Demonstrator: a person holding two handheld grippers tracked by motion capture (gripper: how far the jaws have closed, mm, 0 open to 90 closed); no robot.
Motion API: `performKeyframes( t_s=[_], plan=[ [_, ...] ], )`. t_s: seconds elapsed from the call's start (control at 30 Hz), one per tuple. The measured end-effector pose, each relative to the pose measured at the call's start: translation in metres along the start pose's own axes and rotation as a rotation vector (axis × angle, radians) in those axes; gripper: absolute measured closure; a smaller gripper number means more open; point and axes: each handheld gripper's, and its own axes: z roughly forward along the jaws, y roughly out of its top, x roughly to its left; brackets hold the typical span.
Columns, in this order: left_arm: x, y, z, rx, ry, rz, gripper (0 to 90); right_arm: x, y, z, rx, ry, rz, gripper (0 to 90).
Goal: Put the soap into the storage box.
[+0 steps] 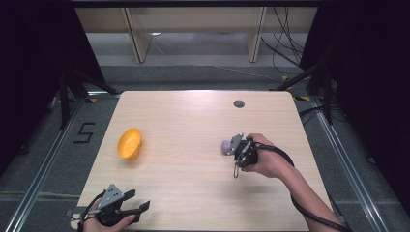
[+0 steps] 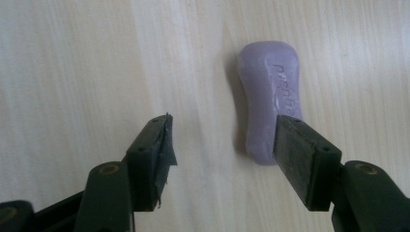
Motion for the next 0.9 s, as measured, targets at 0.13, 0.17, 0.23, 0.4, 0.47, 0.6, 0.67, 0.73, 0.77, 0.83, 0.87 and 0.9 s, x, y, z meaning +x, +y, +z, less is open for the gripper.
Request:
performKeyframes(
  t_s=[0.13,0.17,0.23,0.4,0.47,0.6,0.67,0.73,0.77,0.83,0.87,0.9],
  plan=[
    [0.0,0.0,0.0,-0.003,0.001,-0.004,27.9,-0.012,0.004,0.004,0.003,0.019,0.01,38.3],
    [0.0,0.0,0.0,-0.004,0.002,-0.005,27.8,-0.014,0.005,0.005,0.001,0.022,0.011,38.2],
    [0.0,0.0,0.0,-0.004,0.002,-0.005,27.8,-0.017,0.006,0.005,0.034,0.032,0.048,38.3],
    [-0.001,0.0,0.0,-0.006,0.005,-0.022,27.8,-0.024,0.008,0.011,0.044,0.04,0.034,38.2],
    [-0.001,0.0,0.0,-0.008,0.008,-0.024,27.8,-0.03,0.011,0.017,0.031,0.041,-0.021,38.0],
    [0.0,0.0,0.0,-0.013,0.006,-0.01,27.7,-0.032,0.013,0.021,0.071,0.048,0.01,35.8],
    [0.0,0.0,-0.001,-0.014,0.006,-0.01,27.6,-0.034,0.015,0.024,0.071,0.049,0.002,35.4],
    [0.0,0.0,-0.001,-0.015,0.008,-0.009,27.6,-0.036,0.016,0.026,0.078,0.054,0.01,35.2],
    [0.0,0.0,0.0,-0.019,0.007,-0.009,27.6,-0.035,0.016,0.027,0.084,0.048,0.021,35.1],
    [0.0,0.0,0.0,-0.017,0.011,-0.01,27.6,-0.038,0.017,0.03,0.09,0.06,0.013,35.0],
    [-0.001,-0.001,0.0,-0.014,0.009,-0.033,27.5,-0.038,0.017,0.031,0.09,0.048,0.009,34.9],
    [-0.001,-0.001,0.0,-0.017,0.008,-0.029,27.5,-0.039,0.017,0.032,0.095,0.058,0.021,35.0]
  ],
)
